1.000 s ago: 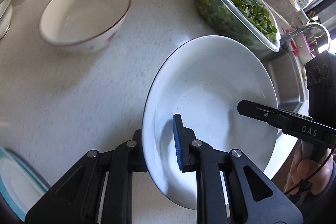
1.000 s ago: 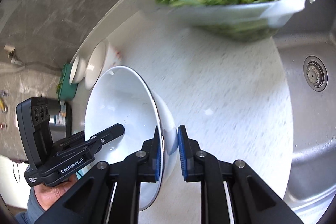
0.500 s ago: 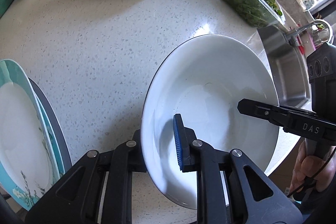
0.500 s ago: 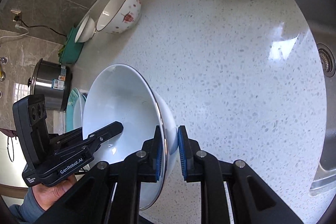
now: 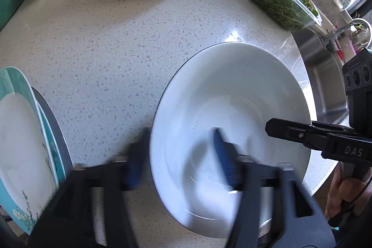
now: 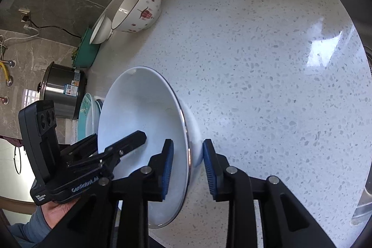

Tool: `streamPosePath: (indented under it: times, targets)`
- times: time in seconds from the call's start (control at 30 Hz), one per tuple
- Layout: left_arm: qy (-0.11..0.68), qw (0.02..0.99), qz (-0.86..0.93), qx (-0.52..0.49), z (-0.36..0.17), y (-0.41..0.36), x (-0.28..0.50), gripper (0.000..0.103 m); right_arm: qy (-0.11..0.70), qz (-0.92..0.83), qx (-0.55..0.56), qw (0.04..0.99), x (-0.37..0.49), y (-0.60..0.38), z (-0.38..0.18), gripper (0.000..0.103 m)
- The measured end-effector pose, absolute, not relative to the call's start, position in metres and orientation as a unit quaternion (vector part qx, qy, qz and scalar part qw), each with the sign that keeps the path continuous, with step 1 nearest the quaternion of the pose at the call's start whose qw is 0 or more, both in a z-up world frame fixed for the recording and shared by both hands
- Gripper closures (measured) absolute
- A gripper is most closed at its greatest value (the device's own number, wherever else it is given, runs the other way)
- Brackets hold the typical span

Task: Organize plates and bowls
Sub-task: 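Lift the large white bowl with both grippers and set it beside the plate stack, then open both grippers and move to the white bowl by the teal colander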

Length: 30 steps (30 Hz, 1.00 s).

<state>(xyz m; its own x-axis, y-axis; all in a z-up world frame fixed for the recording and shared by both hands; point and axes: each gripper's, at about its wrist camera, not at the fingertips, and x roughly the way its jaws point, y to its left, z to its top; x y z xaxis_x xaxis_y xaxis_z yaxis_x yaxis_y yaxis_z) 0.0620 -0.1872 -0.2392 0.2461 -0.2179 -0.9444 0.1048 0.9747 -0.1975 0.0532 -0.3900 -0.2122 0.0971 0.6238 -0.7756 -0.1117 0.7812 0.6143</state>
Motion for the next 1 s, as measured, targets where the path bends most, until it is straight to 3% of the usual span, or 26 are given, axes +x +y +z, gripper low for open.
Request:
streamPosePath:
  times: [0.07,0.13,0.27,0.43,0.53,0.6,0.67,0.83,1.0]
  targets:
    - [0.59,0.8,-0.101,-0.05,-0.225,-0.184,0.059,0.023,0.613,0.263,0.209,0.715,0.052,-0.397,-0.206,0.054]
    - [0.582,0.805,-0.102,-0.059,-0.211,-0.18,0.056,0.022,0.604,0.266,0.217,0.719,0.052,-0.407,-0.198,0.051]
    - [0.553,0.823,-0.092,-0.092,-0.171,-0.152,0.047,0.001,0.584,0.256,0.225,0.736,0.057,-0.435,-0.181,0.039]
    - [0.52,0.844,-0.052,-0.122,-0.128,-0.092,0.053,0.0,0.572,0.242,0.233,0.749,0.075,-0.44,-0.16,0.032]
    - [0.506,0.853,-0.028,-0.125,-0.114,-0.047,0.062,0.0,0.562,0.252,0.238,0.751,0.081,-0.418,-0.144,0.016]
    - [0.491,0.862,-0.011,-0.126,-0.107,-0.018,0.071,0.0,0.557,0.27,0.245,0.746,0.085,-0.394,-0.135,0.013]
    - [0.478,0.869,-0.007,-0.124,-0.106,0.006,0.08,0.0,0.554,0.286,0.245,0.742,0.091,-0.364,-0.127,0.0]
    - [0.454,0.884,-0.002,-0.105,-0.114,0.073,0.116,0.0,0.545,0.321,0.264,0.728,0.114,-0.288,-0.112,0.0]
    - [0.45,0.887,-0.008,-0.102,-0.134,0.126,0.168,0.0,0.52,0.35,0.207,0.751,0.151,-0.209,-0.087,0.0]
